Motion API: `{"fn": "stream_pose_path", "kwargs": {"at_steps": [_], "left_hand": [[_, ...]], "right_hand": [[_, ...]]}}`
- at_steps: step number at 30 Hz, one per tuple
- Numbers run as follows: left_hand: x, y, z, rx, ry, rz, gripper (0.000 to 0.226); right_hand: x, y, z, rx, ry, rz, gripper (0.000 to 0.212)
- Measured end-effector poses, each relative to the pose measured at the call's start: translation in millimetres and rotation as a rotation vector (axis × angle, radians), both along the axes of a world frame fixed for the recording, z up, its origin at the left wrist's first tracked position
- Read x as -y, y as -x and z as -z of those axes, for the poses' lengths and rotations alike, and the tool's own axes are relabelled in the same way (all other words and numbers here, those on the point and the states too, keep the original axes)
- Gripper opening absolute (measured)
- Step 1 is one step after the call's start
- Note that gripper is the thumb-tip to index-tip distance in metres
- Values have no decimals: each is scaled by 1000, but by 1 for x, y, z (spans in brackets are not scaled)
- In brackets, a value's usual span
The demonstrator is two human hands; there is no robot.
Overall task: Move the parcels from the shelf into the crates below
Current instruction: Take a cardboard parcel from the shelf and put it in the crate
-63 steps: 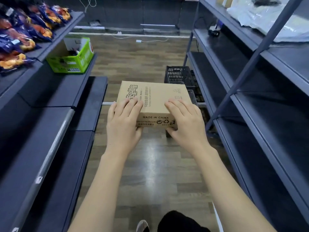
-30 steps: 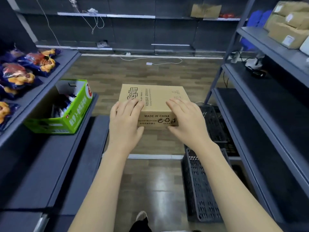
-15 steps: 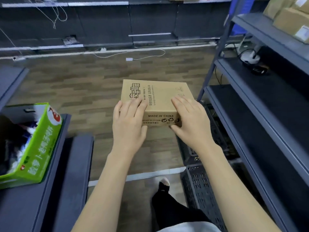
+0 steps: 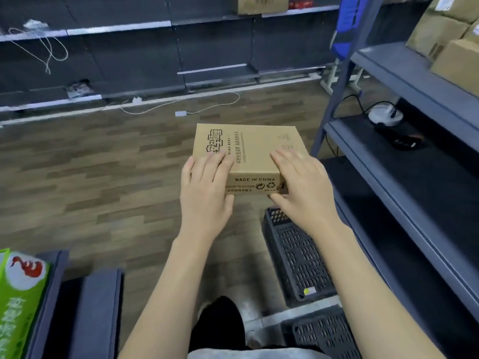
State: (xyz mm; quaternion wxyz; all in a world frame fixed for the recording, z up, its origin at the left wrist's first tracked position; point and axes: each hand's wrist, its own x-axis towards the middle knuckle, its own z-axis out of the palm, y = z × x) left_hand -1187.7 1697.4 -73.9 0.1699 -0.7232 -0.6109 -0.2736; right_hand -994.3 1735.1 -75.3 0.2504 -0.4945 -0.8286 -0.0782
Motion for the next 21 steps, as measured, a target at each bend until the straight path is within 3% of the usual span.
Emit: {"fn": "stream_pose_path", "kwargs": {"at_steps": [14,21], "left_hand": [[-271,-73,-13,-7,0,569,78],[-337,-121,-32,28,-56,869,76]], "right_hand": [[-156,-59,-14,-13,14,574,78],[-175,-79,-32,-25,-36,853,78]]}}
